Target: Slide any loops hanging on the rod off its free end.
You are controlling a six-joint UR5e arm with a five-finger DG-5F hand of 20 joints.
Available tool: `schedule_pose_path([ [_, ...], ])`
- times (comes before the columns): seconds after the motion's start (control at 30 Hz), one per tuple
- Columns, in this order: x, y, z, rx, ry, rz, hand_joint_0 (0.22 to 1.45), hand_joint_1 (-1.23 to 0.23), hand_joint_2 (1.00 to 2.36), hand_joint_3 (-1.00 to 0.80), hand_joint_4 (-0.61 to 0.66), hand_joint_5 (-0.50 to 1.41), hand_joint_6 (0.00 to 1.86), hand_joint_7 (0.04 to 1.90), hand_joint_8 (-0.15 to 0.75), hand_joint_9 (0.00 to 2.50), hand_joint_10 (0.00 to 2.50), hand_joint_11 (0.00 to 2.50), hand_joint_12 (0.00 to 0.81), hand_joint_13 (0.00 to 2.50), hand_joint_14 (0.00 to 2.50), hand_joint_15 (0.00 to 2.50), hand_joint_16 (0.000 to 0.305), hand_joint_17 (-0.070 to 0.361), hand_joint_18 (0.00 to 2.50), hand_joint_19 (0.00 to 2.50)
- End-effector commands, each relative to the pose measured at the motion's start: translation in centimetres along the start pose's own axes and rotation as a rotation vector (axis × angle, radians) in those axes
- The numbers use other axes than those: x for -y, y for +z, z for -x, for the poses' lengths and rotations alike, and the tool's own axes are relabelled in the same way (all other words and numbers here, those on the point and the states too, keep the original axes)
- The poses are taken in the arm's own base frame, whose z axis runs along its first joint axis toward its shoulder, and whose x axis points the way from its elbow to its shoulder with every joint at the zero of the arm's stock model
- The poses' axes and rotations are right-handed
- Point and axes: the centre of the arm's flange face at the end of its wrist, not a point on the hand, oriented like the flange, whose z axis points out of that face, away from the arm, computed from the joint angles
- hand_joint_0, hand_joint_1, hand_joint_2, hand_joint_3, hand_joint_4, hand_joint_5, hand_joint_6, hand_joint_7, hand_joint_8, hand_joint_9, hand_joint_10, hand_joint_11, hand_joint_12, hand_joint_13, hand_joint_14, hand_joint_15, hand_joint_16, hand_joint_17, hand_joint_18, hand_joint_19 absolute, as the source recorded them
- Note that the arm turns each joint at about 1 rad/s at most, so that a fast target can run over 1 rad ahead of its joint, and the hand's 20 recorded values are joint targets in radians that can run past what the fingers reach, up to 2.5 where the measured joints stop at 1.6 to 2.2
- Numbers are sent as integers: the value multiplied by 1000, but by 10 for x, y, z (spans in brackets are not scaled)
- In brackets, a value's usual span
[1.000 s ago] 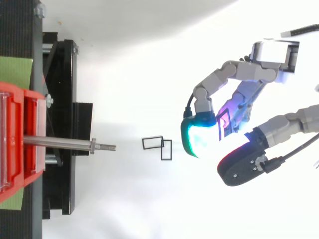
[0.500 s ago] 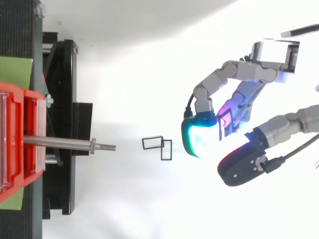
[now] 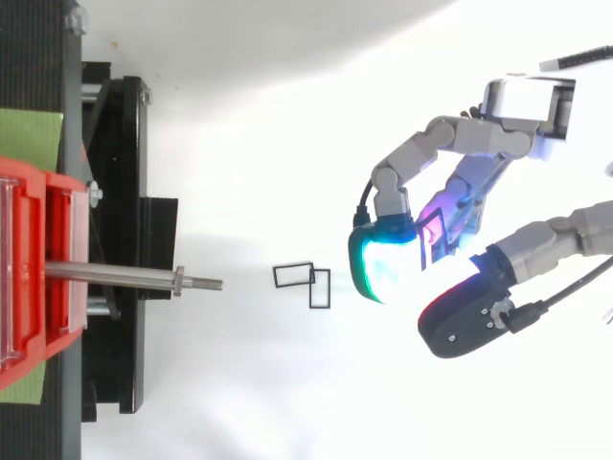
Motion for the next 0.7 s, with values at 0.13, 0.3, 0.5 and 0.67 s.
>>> schedule_pose_path([
  [0.13,0,0,-1,-1,0,1,687,-746,1009,-403,-125,-174,921,1145,291,1017,15,457,296,1072,15,342,45,100,1068,480],
  [0.3,0,0,-1,-2,0,-1,686,-746,1008,-403,-124,-174,922,1145,295,1023,15,459,298,1077,13,345,45,100,1071,480],
  [0.5,-1,0,0,1,1,2,685,-745,1009,-400,-127,-173,922,1141,294,1037,15,473,295,1080,13,346,45,100,1075,489],
  [0.67,1,0,0,0,0,-1,685,-744,1009,-399,-130,-173,922,1137,292,1040,15,474,295,1078,13,352,45,101,1076,481],
])
